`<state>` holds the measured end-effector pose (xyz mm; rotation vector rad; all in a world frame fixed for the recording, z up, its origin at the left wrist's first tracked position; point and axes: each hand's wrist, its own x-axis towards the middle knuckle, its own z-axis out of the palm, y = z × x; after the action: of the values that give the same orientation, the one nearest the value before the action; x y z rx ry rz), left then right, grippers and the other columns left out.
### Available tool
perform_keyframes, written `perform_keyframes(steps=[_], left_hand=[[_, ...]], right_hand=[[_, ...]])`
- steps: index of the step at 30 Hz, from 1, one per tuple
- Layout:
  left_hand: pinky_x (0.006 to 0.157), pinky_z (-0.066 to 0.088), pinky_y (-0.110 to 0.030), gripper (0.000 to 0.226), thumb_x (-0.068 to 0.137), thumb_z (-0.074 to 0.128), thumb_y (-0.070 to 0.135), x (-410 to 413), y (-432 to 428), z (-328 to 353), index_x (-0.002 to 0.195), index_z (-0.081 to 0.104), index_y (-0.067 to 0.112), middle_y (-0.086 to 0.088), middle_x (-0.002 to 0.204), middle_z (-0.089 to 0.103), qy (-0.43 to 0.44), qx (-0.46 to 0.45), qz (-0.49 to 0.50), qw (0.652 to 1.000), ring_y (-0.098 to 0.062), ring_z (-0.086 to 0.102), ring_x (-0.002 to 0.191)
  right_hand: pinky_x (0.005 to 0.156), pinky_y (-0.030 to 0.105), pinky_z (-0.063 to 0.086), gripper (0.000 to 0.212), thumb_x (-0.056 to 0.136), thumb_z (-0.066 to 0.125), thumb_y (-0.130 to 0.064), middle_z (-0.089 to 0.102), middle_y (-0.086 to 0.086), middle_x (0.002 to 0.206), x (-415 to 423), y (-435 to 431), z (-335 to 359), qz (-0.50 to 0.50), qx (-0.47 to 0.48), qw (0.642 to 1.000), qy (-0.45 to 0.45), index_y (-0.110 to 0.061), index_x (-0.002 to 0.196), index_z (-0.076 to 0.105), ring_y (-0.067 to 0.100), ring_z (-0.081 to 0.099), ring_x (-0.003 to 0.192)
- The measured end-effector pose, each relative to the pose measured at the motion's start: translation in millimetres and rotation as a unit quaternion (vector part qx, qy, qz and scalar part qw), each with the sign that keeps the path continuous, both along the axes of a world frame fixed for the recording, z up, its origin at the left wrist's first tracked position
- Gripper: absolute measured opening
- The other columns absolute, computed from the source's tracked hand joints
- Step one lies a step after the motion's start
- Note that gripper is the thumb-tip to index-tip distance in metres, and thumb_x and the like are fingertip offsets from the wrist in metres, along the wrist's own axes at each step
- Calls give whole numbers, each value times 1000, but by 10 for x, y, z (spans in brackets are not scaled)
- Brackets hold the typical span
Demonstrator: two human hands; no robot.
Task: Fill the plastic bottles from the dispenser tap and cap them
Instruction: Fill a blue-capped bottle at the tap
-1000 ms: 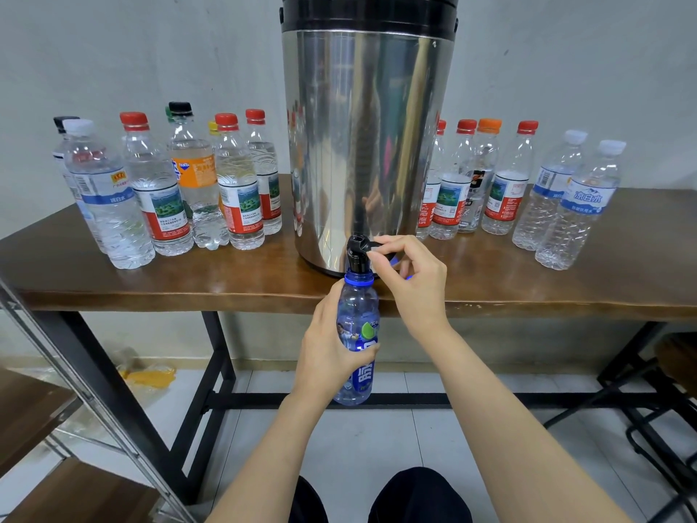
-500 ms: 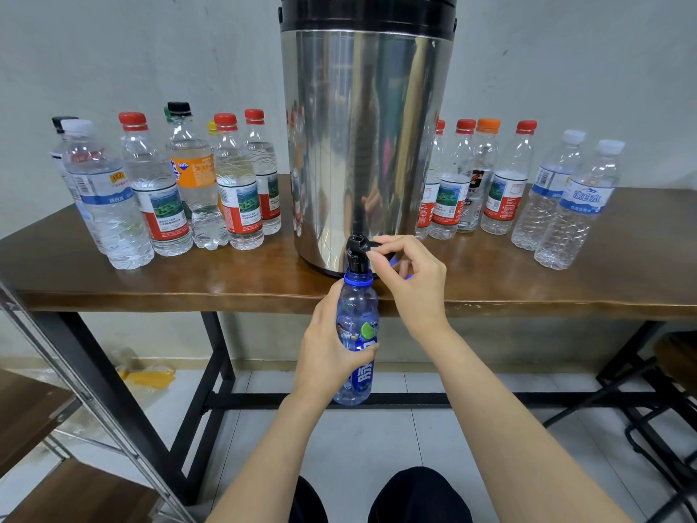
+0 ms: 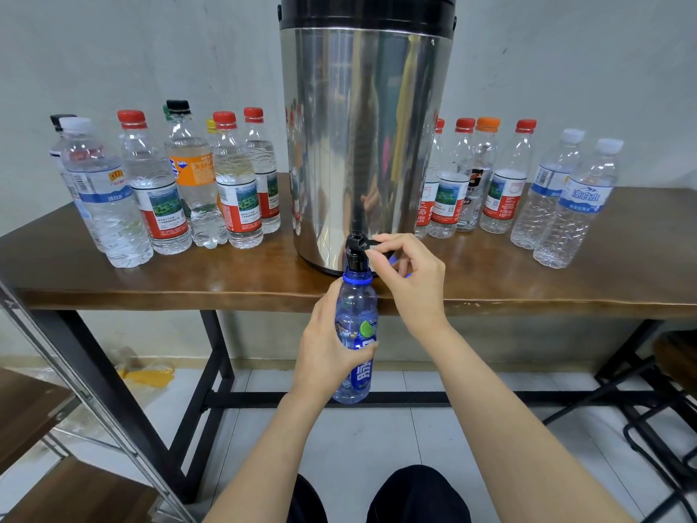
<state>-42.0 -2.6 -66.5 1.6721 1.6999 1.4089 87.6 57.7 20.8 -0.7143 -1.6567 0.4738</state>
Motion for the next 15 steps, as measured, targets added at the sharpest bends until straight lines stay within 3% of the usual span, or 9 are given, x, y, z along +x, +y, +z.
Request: perform_keyframes(steps=[4, 12, 15], left_hand=[[87, 36, -4, 106, 65, 90, 25, 4, 5, -9, 147, 25, 42, 18, 140, 46, 0, 5, 1, 1000, 2, 48, 120], [90, 38, -7, 106, 66, 90, 26, 3, 7, -9, 148, 24, 41, 17, 140, 46, 1, 7, 2, 1000, -1, 48, 122], [96, 43, -17, 105, 66, 90, 27, 8, 8, -6, 148, 26, 39, 15, 141, 47, 4, 9, 5, 1000, -4, 49, 124]], right_hand=[[55, 26, 43, 14, 86, 68, -28, 71, -3, 103, -7, 7, 0, 0, 10, 1000, 4, -14, 87, 69, 21, 54, 62], [55, 25, 42, 13, 85, 68, -27, 71, -3, 104, -3, 10, 6, 3, 8, 1000, 3, -14, 87, 69, 19, 51, 61], [55, 25, 42, 15, 85, 67, -30, 70, -4, 104, -2, 10, 3, 3, 9, 1000, 3, -15, 87, 69, 19, 53, 61]])
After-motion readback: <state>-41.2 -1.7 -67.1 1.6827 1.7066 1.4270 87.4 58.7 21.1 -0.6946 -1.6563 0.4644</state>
